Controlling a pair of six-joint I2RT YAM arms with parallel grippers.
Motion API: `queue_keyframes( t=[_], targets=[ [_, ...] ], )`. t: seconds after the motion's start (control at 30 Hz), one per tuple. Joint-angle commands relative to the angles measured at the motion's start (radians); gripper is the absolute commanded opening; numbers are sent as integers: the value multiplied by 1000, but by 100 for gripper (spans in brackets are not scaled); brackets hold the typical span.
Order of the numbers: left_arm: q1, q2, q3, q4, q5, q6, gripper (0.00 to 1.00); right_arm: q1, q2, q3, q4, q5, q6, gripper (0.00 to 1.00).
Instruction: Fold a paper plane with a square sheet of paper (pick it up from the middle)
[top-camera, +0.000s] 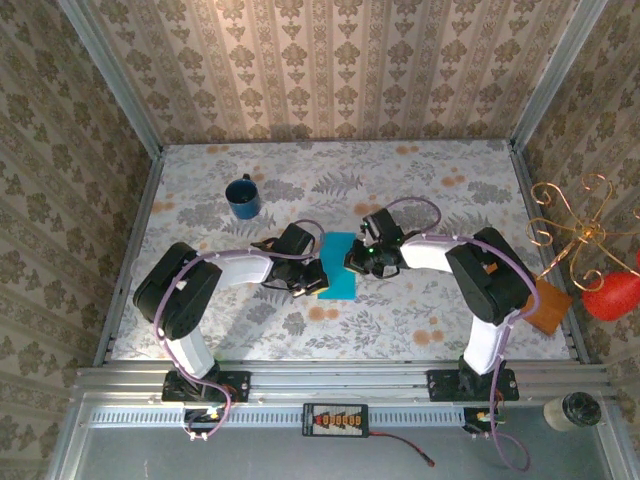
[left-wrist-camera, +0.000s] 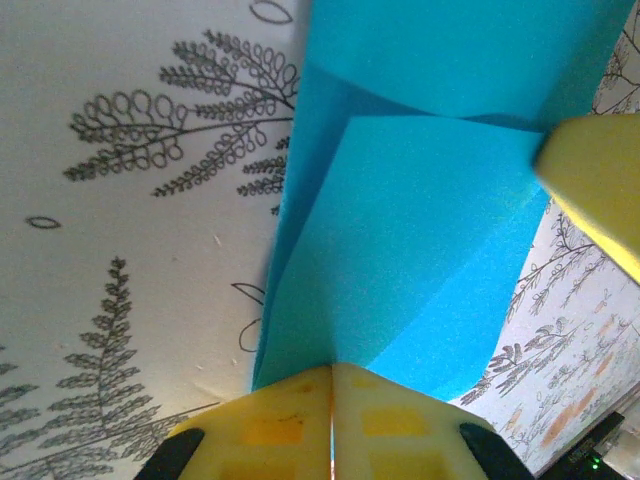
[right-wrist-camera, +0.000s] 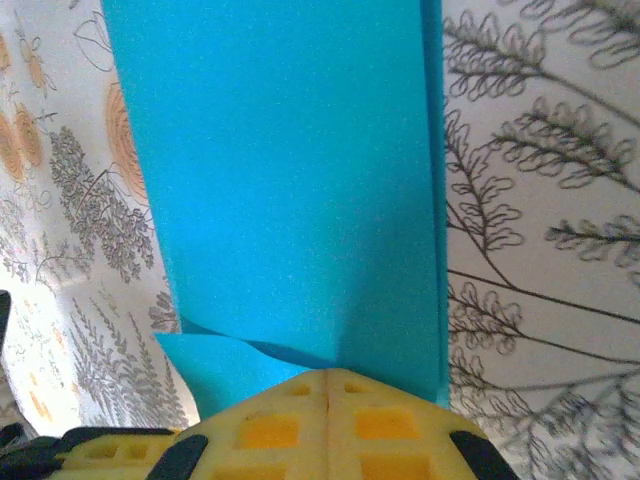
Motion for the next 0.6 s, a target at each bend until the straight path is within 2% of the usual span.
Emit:
queue_keyframes(
  t=[0.0, 0.27, 0.57],
  targets=[
    [-4, 47, -12, -94, -43, 17, 7, 0, -59, 44, -67, -40, -49, 7],
    [-11, 56, 5, -104, -45, 28, 7, 50, -58, 23, -79, -9, -46, 7],
    [-16, 56, 5, -103, -46, 31, 6, 97, -11, 41, -103, 15, -38, 0]
  ],
)
